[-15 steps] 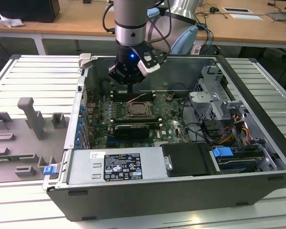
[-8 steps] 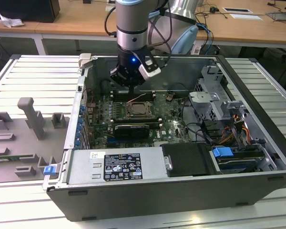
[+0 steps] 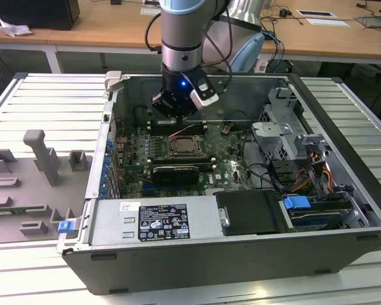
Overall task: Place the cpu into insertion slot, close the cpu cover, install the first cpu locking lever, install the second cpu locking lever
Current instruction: 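Install the first cpu locking lever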
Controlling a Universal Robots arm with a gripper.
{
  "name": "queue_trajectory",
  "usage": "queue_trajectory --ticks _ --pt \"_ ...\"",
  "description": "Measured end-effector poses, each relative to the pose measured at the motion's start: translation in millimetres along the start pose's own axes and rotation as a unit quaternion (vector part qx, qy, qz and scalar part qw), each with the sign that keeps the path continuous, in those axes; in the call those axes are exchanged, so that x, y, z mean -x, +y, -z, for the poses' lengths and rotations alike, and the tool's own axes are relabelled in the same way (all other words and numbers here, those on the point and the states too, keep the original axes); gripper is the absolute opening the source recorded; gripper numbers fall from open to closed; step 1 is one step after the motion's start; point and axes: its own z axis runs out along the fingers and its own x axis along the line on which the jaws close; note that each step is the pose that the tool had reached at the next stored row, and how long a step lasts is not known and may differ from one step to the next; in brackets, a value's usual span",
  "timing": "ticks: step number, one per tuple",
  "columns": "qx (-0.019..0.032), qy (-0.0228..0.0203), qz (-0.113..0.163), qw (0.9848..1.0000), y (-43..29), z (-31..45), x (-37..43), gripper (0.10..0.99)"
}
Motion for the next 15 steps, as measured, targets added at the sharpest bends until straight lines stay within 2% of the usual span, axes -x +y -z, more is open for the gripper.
queue_trajectory --ticks 9,15 --pt "-0.0001 -0.0003 -0.003 1.0000 -2.1 -4.6 19.7 0.106" --pt "-0.0001 -0.0003 -0.003 1.0000 -3.3 -13.2 24.2 0.106"
